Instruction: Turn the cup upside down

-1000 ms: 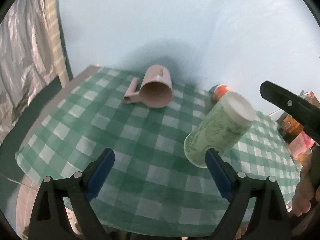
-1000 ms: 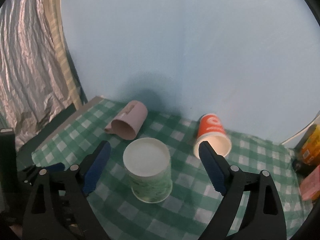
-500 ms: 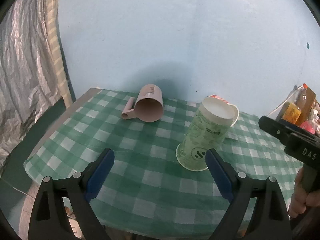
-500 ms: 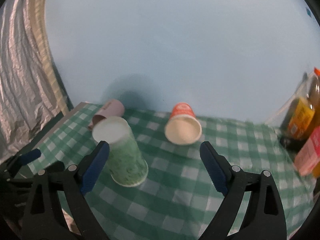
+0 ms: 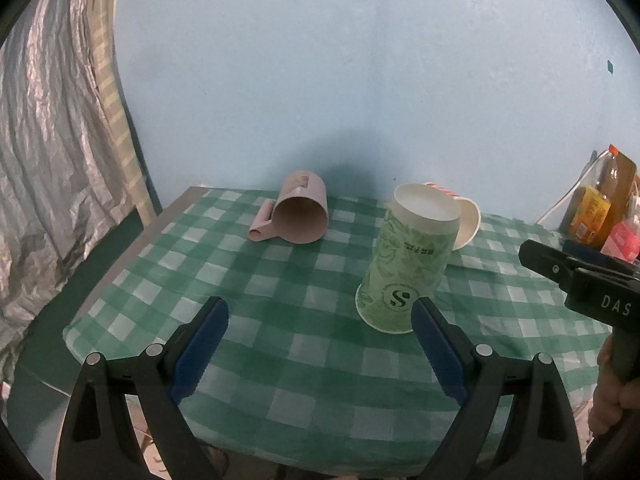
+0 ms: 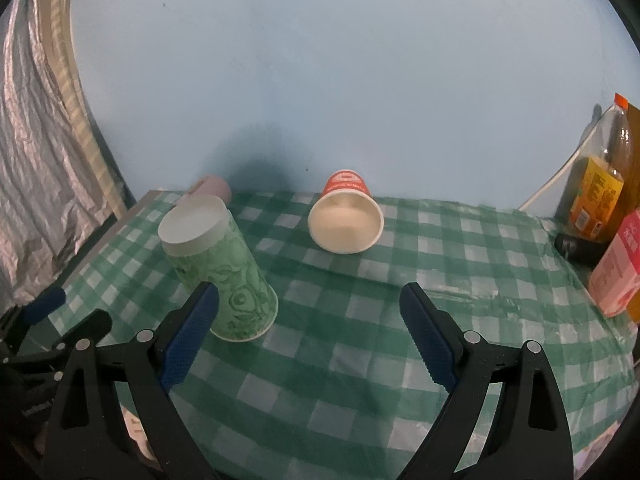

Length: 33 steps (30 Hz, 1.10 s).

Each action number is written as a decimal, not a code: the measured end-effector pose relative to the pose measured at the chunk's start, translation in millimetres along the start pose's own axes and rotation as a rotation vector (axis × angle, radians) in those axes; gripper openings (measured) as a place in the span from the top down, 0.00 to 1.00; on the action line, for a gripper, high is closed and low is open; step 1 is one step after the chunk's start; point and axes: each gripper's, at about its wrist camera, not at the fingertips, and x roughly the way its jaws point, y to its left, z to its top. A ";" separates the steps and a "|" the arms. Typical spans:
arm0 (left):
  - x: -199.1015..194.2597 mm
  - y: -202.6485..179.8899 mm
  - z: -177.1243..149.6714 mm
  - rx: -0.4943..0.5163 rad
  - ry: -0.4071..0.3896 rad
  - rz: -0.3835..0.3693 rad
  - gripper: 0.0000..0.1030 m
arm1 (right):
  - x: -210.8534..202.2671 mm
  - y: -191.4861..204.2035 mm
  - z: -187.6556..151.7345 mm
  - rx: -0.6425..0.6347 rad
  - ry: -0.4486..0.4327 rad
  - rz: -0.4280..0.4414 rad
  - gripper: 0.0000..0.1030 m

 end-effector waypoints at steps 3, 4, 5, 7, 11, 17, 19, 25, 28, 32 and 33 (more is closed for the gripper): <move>0.1 -1.1 1.2 0.002 0.001 0.002 0.09 | 1.0 0.0 0.2 0.004 0.004 0.002 0.12; 0.4 -1.6 1.9 0.001 0.001 0.005 0.09 | 1.0 -0.2 0.3 0.004 0.004 0.005 0.12; 0.0 -2.2 2.1 0.000 0.000 0.004 0.09 | 1.3 0.0 0.2 0.002 0.003 0.005 0.12; -0.1 -1.7 1.8 0.003 0.003 0.007 0.09 | 1.6 -0.1 -0.2 -0.001 0.002 0.005 0.12; 0.4 -2.1 2.2 -0.001 0.009 0.008 0.09 | 1.6 0.0 -0.9 0.000 0.003 0.007 0.12; 1.1 -3.3 0.9 0.002 0.013 0.006 0.09 | 2.0 1.1 -0.9 -0.005 0.004 0.008 0.12; 1.1 -3.6 1.2 -0.002 0.011 0.003 0.09 | 1.8 1.4 -1.2 -0.003 0.004 0.012 0.12; 3.1 -4.0 -0.3 -0.008 0.027 0.001 0.09 | 2.4 2.9 -1.4 -0.001 0.009 0.016 0.12; 3.2 -4.2 -0.1 -0.007 0.026 0.002 0.09 | 3.2 3.6 -0.8 -0.003 0.010 0.017 0.12; 3.4 -4.5 0.2 -0.008 0.027 0.002 0.09 | 2.6 4.6 -0.7 -0.005 0.008 0.018 0.12; 3.5 -4.7 0.0 -0.006 0.029 0.001 0.09 | 2.5 4.8 -0.9 -0.006 0.007 0.018 0.12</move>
